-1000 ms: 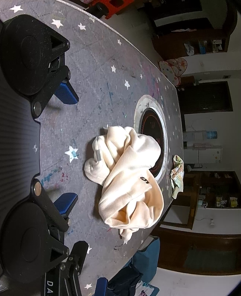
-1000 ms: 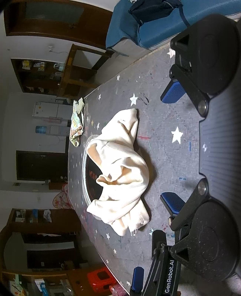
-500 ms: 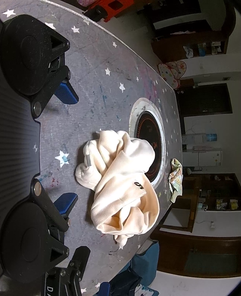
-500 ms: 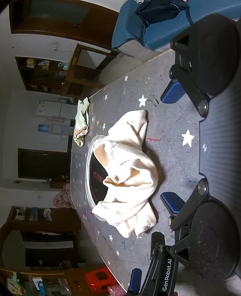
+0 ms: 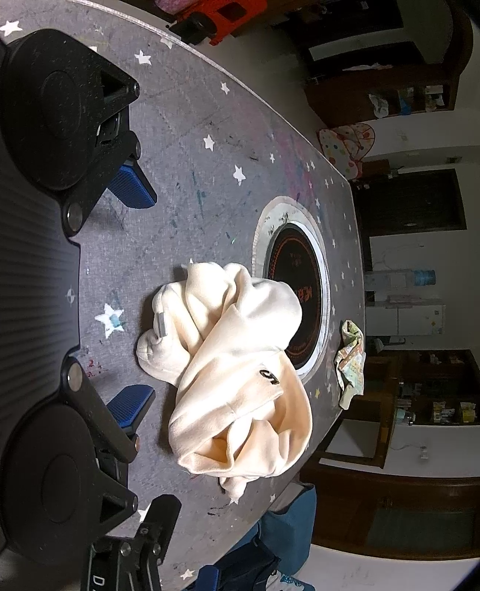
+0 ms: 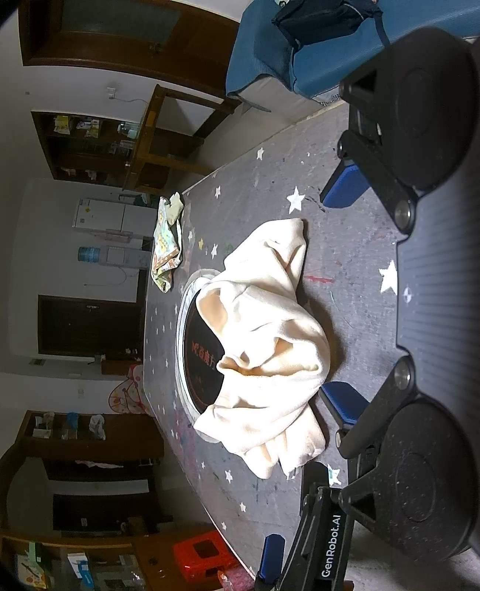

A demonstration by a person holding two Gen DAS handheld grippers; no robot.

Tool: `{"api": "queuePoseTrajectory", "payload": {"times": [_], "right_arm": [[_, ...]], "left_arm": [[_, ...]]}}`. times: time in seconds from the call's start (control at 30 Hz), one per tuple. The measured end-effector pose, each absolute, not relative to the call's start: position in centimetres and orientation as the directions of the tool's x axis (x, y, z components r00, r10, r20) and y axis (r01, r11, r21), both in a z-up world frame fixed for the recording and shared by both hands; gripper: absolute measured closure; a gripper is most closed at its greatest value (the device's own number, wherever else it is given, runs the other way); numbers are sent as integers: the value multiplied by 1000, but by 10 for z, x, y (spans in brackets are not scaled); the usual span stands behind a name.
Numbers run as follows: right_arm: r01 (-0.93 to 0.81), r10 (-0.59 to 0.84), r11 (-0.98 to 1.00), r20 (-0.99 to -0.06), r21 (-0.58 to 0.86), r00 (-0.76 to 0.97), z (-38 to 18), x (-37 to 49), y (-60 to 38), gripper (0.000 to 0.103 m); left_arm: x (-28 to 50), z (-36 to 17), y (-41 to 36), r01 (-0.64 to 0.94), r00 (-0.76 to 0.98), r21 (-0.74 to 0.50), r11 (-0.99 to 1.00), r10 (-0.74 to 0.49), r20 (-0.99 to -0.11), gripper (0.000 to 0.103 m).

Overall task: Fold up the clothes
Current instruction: 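Move both grippers toward the crumpled cream sweatshirt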

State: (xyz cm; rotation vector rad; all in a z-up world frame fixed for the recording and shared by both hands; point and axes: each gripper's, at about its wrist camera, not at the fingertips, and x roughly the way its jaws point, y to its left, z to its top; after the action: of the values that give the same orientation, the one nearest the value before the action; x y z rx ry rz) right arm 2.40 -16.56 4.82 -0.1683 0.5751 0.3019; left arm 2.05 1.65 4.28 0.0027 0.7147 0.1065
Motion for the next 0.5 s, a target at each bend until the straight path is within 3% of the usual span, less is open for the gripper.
{"api": "queuePoseTrajectory", "payload": {"times": [0.5], "right_arm": [[-328,235,942,-558,-70,796,49,28,-163,1]], "left_arm": [[24,43,14,-95,746,42,995,99,-658,0]]}}
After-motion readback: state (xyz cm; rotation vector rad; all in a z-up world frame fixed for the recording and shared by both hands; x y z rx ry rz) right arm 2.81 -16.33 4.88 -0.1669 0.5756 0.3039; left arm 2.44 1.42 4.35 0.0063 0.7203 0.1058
